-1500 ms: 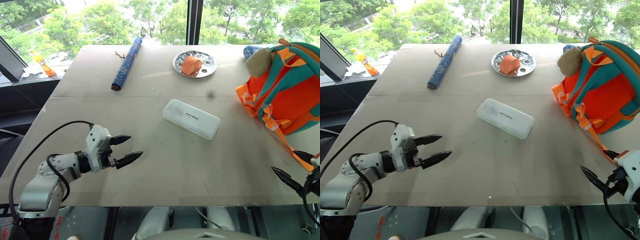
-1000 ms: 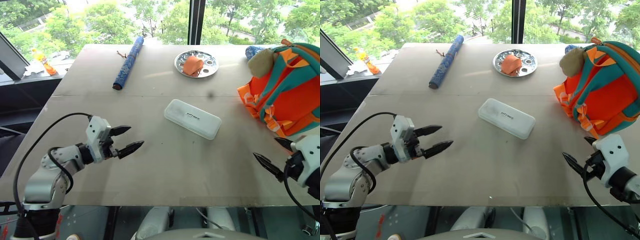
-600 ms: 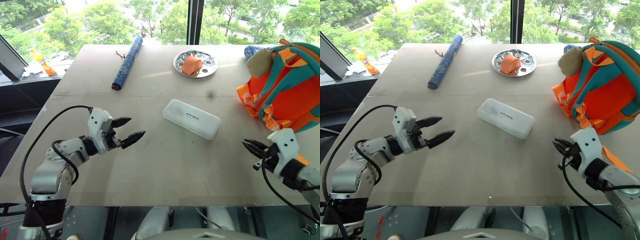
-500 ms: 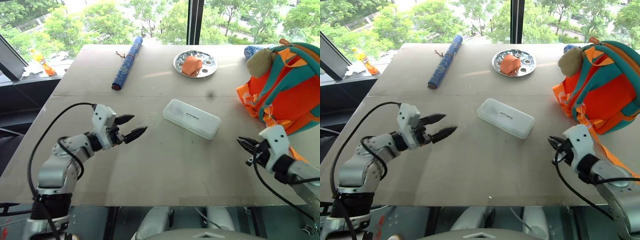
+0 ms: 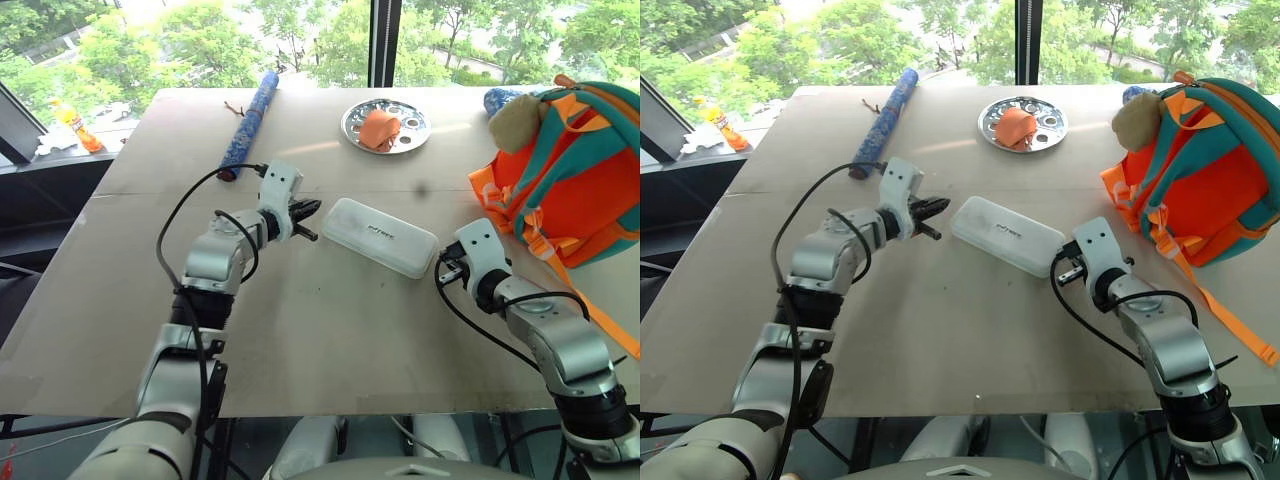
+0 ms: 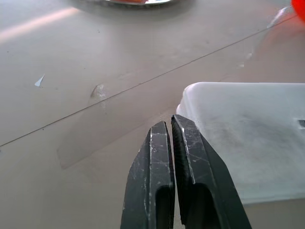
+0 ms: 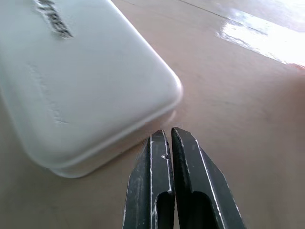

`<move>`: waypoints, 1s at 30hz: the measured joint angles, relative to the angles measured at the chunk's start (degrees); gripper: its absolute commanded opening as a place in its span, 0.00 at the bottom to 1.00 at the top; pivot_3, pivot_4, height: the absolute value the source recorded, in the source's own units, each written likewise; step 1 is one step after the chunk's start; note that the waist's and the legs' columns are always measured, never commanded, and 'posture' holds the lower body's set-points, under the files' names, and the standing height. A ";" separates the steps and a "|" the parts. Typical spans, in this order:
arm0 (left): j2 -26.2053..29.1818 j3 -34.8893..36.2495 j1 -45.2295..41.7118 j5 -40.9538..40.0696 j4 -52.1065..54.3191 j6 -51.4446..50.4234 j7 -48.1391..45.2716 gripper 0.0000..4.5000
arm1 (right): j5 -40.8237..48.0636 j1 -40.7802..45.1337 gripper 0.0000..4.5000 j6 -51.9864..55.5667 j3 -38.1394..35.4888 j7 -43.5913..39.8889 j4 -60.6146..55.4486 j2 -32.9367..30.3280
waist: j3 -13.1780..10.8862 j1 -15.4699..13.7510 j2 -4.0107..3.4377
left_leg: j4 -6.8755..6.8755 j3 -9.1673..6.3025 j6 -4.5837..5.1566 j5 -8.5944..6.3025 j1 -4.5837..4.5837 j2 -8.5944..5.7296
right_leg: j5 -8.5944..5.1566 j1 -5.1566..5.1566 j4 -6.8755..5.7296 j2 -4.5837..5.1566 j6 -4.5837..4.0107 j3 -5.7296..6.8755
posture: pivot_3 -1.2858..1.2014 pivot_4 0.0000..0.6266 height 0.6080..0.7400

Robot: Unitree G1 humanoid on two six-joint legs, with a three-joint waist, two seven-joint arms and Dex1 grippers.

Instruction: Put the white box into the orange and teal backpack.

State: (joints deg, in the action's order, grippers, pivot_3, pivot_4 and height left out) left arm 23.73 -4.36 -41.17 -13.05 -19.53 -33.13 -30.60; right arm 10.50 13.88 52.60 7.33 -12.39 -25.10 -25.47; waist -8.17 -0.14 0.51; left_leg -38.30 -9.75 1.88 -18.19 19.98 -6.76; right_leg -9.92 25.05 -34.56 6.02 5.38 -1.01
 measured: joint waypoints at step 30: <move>9.91 16.55 22.11 -14.37 29.86 -35.96 -10.33 0.69 | -6.02 5.82 0.00 -11.68 8.69 -17.18 10.25 -6.46 | 0.04 1.08 0.01 | -0.01 0.02 -0.11 0.04 -0.25 0.17 | 0.00 -0.07 -0.29 -0.16 -0.01 -0.08 | 0.52 0.24 0.93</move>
State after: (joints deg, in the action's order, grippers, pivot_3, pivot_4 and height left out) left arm 33.64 12.19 -19.05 -27.42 10.33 -69.08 -40.93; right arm 4.48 19.69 40.92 16.01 -29.57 -14.85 -31.93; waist -8.14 0.94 0.52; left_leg -38.31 -9.73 1.78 -18.15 19.73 -6.59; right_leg -9.92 24.98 -34.84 5.86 5.37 -1.10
